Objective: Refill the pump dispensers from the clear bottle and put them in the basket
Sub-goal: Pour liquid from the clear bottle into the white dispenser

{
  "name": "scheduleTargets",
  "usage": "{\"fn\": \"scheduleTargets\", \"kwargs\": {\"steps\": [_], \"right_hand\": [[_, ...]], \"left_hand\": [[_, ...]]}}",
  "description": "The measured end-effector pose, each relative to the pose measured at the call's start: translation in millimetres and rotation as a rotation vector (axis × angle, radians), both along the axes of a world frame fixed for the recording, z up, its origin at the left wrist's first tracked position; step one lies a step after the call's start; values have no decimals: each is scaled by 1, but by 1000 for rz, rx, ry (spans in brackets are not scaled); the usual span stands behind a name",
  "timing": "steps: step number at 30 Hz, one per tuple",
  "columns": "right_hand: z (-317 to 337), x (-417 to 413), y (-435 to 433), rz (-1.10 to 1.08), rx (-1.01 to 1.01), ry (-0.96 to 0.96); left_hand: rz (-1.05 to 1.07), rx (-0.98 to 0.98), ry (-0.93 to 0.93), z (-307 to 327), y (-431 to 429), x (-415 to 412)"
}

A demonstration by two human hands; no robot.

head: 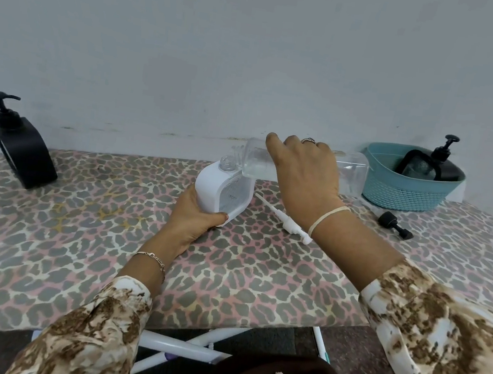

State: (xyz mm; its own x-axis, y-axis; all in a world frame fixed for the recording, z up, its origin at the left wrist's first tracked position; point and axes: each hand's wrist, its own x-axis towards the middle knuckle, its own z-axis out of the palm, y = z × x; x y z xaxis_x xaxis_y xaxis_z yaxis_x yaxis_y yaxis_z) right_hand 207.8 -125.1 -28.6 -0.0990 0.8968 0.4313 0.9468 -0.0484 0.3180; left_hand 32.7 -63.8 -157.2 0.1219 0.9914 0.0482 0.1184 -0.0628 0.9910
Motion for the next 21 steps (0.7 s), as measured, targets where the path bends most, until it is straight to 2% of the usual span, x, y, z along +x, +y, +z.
{"fn": "scheduleTargets", "kwargs": {"steps": [21], "right_hand": [[5,-2,-2,2,-19,-32]], "left_hand": [[3,13,20,0,1,-1]]}}
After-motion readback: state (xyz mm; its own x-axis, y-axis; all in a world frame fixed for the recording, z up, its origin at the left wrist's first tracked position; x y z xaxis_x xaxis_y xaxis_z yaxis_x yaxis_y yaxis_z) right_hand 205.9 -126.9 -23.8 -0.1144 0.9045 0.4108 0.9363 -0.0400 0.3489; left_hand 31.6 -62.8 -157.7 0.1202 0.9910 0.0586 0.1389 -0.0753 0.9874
